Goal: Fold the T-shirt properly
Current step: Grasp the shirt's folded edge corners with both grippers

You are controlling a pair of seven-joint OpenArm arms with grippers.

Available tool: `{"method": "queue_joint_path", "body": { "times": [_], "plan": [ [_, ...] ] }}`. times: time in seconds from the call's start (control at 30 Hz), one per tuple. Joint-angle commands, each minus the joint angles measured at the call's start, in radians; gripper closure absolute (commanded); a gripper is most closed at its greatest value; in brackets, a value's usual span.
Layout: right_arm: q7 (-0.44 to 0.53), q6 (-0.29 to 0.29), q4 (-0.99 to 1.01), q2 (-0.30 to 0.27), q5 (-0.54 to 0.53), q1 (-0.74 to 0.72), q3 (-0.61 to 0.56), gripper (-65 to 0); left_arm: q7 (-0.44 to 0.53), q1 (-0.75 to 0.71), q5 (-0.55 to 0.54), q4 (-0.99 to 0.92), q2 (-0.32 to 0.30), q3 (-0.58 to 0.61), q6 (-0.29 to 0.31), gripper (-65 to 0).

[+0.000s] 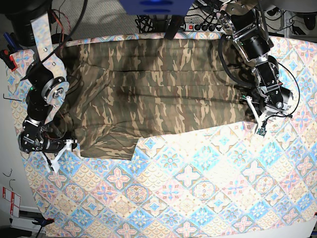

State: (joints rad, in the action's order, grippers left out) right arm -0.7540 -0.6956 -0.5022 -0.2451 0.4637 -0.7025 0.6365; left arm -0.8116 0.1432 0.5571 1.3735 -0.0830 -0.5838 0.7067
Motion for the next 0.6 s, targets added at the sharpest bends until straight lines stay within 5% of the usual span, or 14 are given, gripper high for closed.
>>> {"method": "queue_joint_path", "body": {
  "times": [0.0,0.1,0.57],
  "plan": [
    [0.017,-0.003,-0.014,-0.017,-0.012,-0.033,0.027,-36.9,0.008,0.016,0.001,0.014,-0.013,0.0,-0.009,0.0],
    [0.095,-0.003,-0.005,-0.032,-0.01,-0.035,0.115,-40.6,0.008,0.016,0.001,0.014,-0.013,0.0,-0.009,0.0],
    [0.167,-0.003,0.155,-0.038,-0.01,-0.027,0.121,-40.6,0.008,0.016,0.001,0.014,-0.013,0.0,-0.009,0.0]
  ]
}}
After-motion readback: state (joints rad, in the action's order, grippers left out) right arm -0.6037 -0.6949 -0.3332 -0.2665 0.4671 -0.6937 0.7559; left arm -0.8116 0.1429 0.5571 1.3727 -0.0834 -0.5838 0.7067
